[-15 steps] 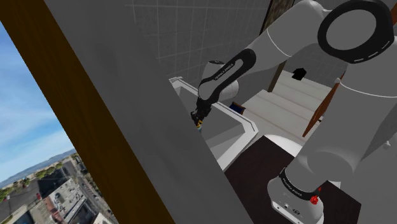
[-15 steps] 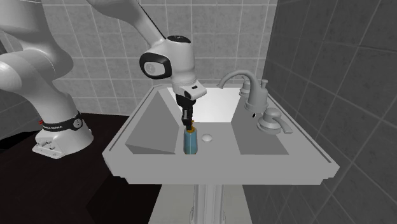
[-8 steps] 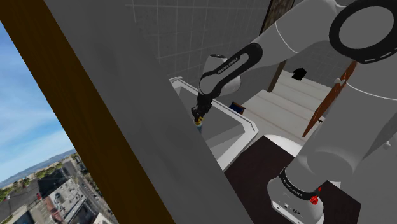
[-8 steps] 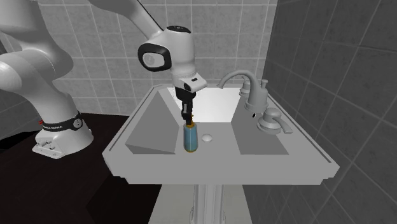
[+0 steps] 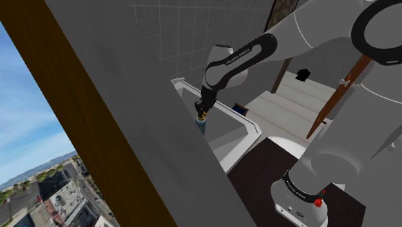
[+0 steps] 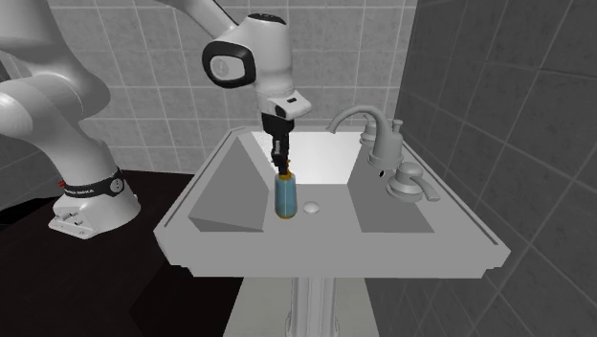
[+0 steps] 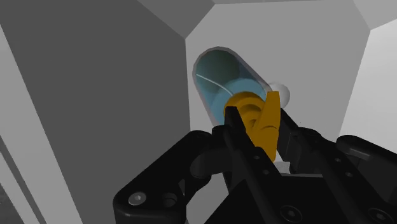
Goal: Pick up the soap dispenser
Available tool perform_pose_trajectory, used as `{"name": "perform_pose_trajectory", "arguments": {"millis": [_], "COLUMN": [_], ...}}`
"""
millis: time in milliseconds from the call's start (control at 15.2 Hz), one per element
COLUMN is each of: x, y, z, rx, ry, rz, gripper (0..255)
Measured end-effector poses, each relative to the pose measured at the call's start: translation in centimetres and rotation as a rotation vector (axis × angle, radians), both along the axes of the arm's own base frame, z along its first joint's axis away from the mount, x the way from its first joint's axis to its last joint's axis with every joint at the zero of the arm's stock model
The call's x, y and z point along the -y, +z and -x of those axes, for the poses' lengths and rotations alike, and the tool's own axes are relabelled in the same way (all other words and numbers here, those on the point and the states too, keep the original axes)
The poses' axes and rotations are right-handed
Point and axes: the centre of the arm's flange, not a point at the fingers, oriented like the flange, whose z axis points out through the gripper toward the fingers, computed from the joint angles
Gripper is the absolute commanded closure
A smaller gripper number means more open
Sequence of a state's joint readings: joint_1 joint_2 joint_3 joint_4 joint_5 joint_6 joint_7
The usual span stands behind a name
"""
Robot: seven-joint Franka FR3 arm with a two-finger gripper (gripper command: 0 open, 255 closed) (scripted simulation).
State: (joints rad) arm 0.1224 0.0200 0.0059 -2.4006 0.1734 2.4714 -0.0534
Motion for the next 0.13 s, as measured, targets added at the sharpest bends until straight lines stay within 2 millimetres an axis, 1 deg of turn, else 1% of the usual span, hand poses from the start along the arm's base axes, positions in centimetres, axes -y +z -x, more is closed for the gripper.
{"name": "perform_pose_trajectory", "arguments": {"millis": [132], "x": [-0.05], "y": [0.87], "z": [0.03], "rx": [0.000], "ry": [0.000], "rz": [0.000], "gripper": [255]}}
